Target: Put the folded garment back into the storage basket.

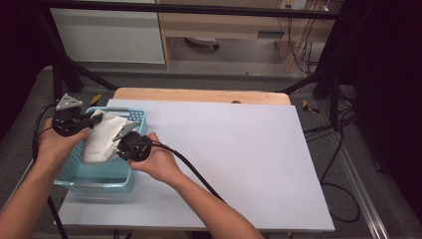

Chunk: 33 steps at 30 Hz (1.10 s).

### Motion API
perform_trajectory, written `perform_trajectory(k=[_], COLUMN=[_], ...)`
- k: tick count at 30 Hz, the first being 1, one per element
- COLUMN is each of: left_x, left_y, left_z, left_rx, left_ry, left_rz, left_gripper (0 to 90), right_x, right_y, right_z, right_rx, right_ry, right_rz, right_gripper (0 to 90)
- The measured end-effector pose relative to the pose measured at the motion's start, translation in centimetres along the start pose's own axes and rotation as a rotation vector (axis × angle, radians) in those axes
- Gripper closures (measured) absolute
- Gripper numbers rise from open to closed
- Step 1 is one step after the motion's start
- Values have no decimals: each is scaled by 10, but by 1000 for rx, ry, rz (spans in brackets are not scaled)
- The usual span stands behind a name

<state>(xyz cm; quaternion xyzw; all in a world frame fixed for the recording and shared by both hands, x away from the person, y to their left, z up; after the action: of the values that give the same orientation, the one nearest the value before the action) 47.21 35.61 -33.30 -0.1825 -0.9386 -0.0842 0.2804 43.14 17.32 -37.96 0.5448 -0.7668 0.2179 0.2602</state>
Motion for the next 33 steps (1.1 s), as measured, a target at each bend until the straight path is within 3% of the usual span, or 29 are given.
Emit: perform_trajectory(k=[7, 10, 12, 15, 20, 24, 28, 33], left_x=[-8, -13, -17, -15, -2, 10, 20, 34], left_y=[6, 10, 13, 16, 7, -5, -22, -49], left_z=[7, 10, 13, 15, 12, 12, 12, 13], left_rx=[12, 16, -5, 18, 36, 20, 14, 26], left_ry=[20, 20, 13, -18, -37, -38, -48, -60], left_rz=[-3, -26, -47, -46, -63, -77, -55, -16], left_gripper=[752, 710, 566, 431, 380, 345, 317, 243], right_x=[-8, -13, -17, -14, 20, 54, 80, 100], right_y=[-1, -2, -2, 1, 2, -5, -15, -29], right_z=[2, 2, 3, 4, -1, -2, 3, 15], right_rx=[-7, -14, -48, -56, -49, -52, -76, -115], right_ry=[23, 31, 48, 54, -4, -61, -82, -76], right_rz=[-3, -10, -15, -1, 39, 85, 140, 172], right_gripper=[859, 849, 752, 559, 465, 393, 316, 223])
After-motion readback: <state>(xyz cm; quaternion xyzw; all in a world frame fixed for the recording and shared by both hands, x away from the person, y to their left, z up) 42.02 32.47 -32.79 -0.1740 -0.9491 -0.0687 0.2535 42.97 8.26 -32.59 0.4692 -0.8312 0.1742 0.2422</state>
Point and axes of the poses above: each handheld gripper's, and its own axes: x roughly backward along the jaws, z roughly out of its underside, y roughly to its left, the point moved 3 cm from there along -x, roughly forward along the jaws, and after that the axes turned 3 degrees about x, right-handed, at the moved point
